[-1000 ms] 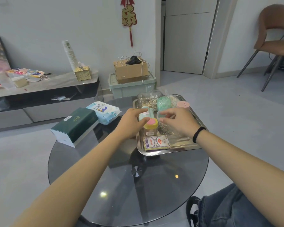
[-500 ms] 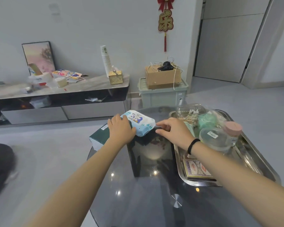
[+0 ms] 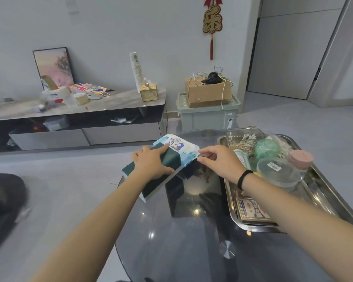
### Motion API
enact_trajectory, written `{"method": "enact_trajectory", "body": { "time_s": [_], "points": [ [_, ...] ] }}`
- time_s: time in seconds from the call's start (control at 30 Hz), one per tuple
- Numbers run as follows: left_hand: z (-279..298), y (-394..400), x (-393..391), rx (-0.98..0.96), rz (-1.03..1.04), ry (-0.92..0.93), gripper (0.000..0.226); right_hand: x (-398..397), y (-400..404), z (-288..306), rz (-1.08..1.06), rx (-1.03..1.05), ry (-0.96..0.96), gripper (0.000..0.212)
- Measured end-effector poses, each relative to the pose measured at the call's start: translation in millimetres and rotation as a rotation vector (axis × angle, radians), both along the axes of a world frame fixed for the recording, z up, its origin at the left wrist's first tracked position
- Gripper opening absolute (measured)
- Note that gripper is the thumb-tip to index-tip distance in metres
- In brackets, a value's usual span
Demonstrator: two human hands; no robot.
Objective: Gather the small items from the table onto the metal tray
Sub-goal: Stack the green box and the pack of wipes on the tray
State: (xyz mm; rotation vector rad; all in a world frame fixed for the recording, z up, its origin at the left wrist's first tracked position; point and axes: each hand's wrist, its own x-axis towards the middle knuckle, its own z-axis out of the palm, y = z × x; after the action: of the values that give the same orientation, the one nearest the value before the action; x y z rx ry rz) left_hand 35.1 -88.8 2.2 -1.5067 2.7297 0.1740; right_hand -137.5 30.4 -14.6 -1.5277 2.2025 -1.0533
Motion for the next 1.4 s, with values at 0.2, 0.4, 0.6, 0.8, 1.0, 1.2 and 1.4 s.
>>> {"method": "enact_trajectory", "body": {
  "time_s": [0.2,0.4,0.6,0.8,1.0,1.2,1.4],
  "points": [
    [43,67,-17,-0.052,-0.364,0.136,0.087,3,45,32,0.033,0.093,-0.535,0.046],
    [57,135,-66,-0.033,-0.580,0.249,0.095,-25,132,54,-0.019,0.042,-0.725,0.023],
    [44,187,-116,0.117,-0.669,0.257,0.094,-66,204,55,-0.247,-0.073,-0.733,0.030],
    [26,206,-142,0.308,-0.706,0.310,0.090,-88,242,45,-0.453,-0.089,-0.695,0.027],
    [10,202,-154,0.292,-0.721,0.208,0.084,-92,237,22,-0.489,0.024,-0.616,0.020],
    [-13,197,-160,0.276,-0.768,0.177,0.074,-96,236,8,-0.495,0.093,-0.448,0.028],
    [-20,196,-165,0.222,-0.773,0.121,0.070,-94,227,-6,-0.468,0.216,-0.229,0.044]
  ]
}}
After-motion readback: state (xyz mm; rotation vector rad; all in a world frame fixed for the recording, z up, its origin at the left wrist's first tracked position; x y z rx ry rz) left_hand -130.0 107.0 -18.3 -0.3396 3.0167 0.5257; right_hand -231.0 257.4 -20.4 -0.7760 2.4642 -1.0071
